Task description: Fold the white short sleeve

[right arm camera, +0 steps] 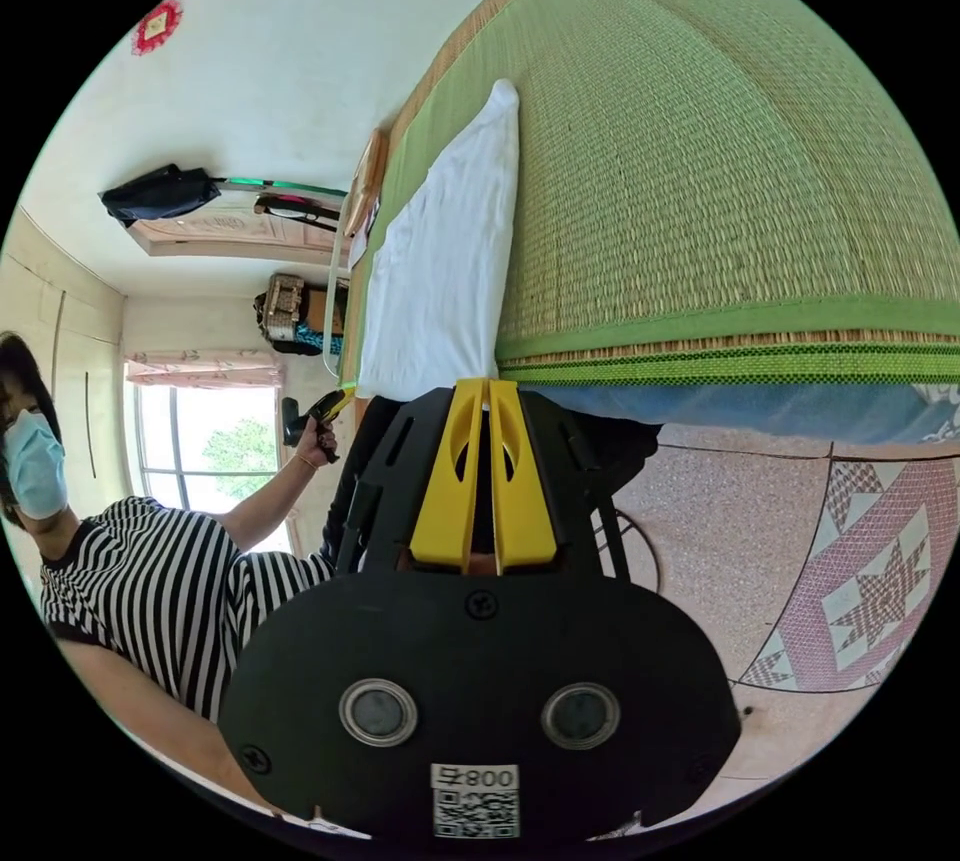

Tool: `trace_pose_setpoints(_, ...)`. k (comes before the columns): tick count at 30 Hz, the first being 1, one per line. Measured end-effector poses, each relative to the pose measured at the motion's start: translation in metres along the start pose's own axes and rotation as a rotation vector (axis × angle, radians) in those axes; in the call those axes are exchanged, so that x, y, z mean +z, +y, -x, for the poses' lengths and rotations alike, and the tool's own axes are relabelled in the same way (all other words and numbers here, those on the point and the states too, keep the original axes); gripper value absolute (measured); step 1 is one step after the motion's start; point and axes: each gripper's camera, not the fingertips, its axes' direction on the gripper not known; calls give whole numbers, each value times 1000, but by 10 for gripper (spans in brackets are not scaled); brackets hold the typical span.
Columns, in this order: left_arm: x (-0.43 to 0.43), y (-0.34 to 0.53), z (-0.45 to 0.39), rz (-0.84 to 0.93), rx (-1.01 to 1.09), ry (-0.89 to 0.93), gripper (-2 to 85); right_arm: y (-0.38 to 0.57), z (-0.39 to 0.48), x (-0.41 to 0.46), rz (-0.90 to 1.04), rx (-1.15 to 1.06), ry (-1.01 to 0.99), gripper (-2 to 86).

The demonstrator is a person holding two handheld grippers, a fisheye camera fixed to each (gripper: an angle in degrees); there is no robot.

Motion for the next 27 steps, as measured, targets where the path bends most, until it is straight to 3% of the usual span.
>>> trace_pose_setpoints(3, -44, -1, -38, -83, 21, -35, 20, 9, 6, -3, -25, -6, -34, 6)
trace_pose_setpoints(6, -56, -10, -126, -57, 207, -2, 34, 17, 15, -3, -40, -15, -52, 5)
trace_pose_setpoints(14, 33, -5, -467, 262, 892, 167, 72, 33, 40, 0, -60, -40, -97, 4)
trace_pose_setpoints(20, 45, 28, -632, 303, 1217, 1, 92, 44, 57, 8, -68, -65, -127, 5)
trace_pose_setpoints(27, 24, 53, -728, 262, 1368, -302, 54, 57, 64, 31, -39, -80, -124, 6)
